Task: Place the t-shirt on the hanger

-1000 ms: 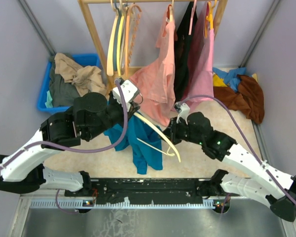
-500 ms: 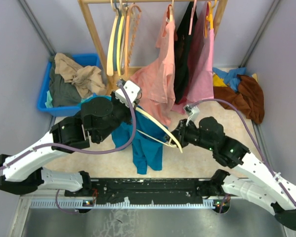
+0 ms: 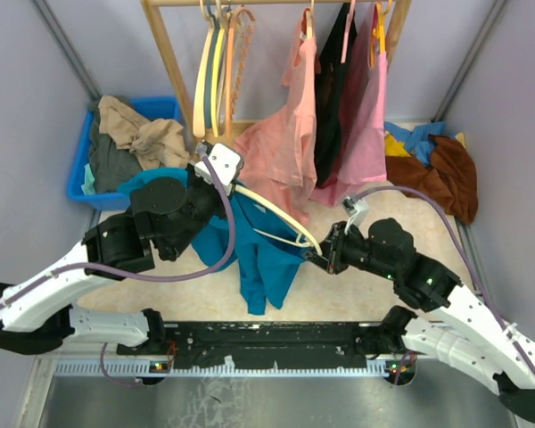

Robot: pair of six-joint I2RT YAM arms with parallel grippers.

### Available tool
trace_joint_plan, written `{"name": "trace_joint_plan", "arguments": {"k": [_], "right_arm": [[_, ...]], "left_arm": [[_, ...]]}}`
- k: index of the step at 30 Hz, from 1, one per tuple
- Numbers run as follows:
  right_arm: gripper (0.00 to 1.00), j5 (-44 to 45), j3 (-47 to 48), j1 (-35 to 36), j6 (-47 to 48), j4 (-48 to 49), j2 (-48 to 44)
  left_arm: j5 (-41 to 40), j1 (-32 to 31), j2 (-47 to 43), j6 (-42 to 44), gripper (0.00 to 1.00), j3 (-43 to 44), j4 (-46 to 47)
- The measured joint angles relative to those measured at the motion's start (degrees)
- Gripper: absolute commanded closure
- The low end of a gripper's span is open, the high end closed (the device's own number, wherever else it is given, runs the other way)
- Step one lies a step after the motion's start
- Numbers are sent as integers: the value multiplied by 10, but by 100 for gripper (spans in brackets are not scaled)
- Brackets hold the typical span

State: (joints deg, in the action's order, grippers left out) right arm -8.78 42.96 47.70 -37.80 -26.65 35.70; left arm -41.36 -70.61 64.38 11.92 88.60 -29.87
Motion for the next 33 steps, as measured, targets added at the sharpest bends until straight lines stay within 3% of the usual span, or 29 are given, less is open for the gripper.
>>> {"name": "trace_joint_plan", "arguments": {"k": [33], "right_arm": [[100,33,116,0,2,-83,17]], "left_arm": [[-72,0,-41,50,100,-59,48]]}}
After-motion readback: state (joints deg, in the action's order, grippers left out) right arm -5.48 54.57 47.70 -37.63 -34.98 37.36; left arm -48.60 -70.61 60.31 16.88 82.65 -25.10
